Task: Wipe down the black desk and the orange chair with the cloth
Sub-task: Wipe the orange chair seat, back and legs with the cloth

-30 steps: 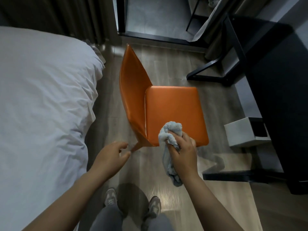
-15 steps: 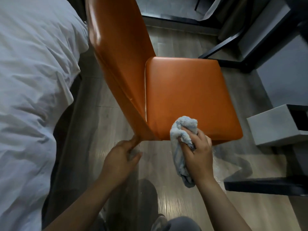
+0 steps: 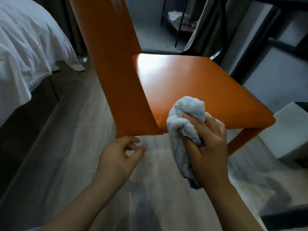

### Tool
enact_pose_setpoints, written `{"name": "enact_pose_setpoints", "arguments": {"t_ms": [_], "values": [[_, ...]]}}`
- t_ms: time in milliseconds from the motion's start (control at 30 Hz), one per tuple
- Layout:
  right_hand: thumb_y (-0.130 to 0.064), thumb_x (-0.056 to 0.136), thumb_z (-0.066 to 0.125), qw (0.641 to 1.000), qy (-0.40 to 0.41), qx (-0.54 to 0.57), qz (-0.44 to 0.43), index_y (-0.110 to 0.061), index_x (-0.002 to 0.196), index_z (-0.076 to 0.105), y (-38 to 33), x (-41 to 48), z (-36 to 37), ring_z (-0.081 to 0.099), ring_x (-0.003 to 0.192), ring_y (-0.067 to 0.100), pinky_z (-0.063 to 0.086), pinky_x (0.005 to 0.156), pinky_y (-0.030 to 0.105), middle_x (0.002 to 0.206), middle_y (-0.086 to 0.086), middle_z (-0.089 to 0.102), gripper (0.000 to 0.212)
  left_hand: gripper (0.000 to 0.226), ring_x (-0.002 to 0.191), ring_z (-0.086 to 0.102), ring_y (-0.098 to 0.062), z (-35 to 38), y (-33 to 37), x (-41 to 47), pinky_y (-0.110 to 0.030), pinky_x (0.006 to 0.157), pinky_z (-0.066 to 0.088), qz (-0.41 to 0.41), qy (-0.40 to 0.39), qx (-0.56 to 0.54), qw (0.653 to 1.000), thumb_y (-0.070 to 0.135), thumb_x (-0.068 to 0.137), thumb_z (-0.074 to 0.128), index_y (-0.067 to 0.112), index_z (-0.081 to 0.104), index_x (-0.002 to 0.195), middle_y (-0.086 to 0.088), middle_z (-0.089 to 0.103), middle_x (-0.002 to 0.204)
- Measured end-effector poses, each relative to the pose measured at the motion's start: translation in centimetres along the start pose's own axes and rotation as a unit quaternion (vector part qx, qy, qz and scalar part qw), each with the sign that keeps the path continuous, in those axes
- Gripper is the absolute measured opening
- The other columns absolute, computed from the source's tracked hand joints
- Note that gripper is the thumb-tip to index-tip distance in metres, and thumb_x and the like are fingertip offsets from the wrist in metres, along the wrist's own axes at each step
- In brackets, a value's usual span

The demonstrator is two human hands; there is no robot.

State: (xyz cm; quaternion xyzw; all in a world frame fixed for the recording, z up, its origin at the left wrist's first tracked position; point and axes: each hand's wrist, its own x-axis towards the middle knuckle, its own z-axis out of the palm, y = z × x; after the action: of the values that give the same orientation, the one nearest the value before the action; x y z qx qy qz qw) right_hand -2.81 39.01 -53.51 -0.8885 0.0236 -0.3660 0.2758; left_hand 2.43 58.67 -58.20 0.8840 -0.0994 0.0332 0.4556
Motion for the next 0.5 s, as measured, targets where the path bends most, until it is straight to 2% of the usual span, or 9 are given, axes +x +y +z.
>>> {"name": "enact_pose_setpoints", "arguments": {"t_ms": [67,133,233,333,400,500], "values": [[-0.037,0.092,0.053,1.0,0.009,-0.001,0.0,-0.041,0.13,0.051,-0.4,0.0,-0.1,0.036,0.121,0.011,0.041,0.098,0.04,0.135,-0.009,0.051,0.039,0.024,0.069,0.059,0.008,0.2,0.4,0.6,-0.013,0.053,0.04,-0.008,0.03,-0.001,1.0,0.059,0.078,0.061,0.035,0.064,0.075,0.022,0.063,0.064],[-0.037,0.092,0.054,1.0,0.017,-0.013,-0.009,-0.037,0.13,0.056,-1.1,0.3,-0.3,0.037,0.121,0.015,0.04,0.096,0.04,0.136,-0.006,0.053,0.039,0.027,0.071,0.057,0.013,0.2,0.7,0.7,-0.012,0.05,0.036,-0.016,0.03,0.003,0.999,0.06,0.076,0.063,0.034,0.065,0.07,0.024,0.063,0.062],[-0.039,0.091,0.052,0.997,0.045,-0.048,-0.04,-0.033,0.131,0.057,-2.1,1.2,0.2,0.042,0.12,0.024,0.04,0.093,0.039,0.137,-0.002,0.053,0.041,0.024,0.072,0.058,0.011,0.0,0.9,0.5,-0.012,0.054,0.039,-0.009,0.011,0.013,1.0,0.063,0.074,0.063,0.039,0.06,0.078,0.021,0.063,0.067],[-0.04,0.09,0.053,0.995,0.041,-0.082,-0.038,-0.028,0.129,0.06,-2.5,1.5,1.6,0.046,0.12,0.03,0.043,0.093,0.05,0.135,0.003,0.055,0.041,0.026,0.071,0.059,0.005,-0.2,1.1,0.5,-0.016,0.059,0.047,0.001,0.009,0.009,1.0,0.062,0.074,0.063,0.04,0.06,0.088,0.021,0.063,0.074],[-0.038,0.088,0.061,0.992,0.03,-0.12,-0.037,-0.025,0.128,0.062,-2.0,1.1,2.5,0.048,0.12,0.034,0.043,0.094,0.057,0.135,0.006,0.056,0.042,0.028,0.073,0.059,0.004,-0.7,1.3,0.3,-0.018,0.061,0.048,0.007,0.035,0.009,0.999,0.062,0.073,0.063,0.038,0.061,0.087,0.021,0.063,0.076],[-0.041,0.085,0.063,0.99,0.034,-0.132,-0.043,-0.026,0.128,0.061,-1.3,0.9,2.8,0.048,0.12,0.033,0.042,0.094,0.058,0.135,0.005,0.056,0.045,0.033,0.076,0.055,0.002,-1.9,1.4,0.2,-0.012,0.059,0.04,0.028,0.095,0.027,0.995,0.065,0.068,0.06,0.038,0.055,0.087,0.024,0.054,0.084]]}}
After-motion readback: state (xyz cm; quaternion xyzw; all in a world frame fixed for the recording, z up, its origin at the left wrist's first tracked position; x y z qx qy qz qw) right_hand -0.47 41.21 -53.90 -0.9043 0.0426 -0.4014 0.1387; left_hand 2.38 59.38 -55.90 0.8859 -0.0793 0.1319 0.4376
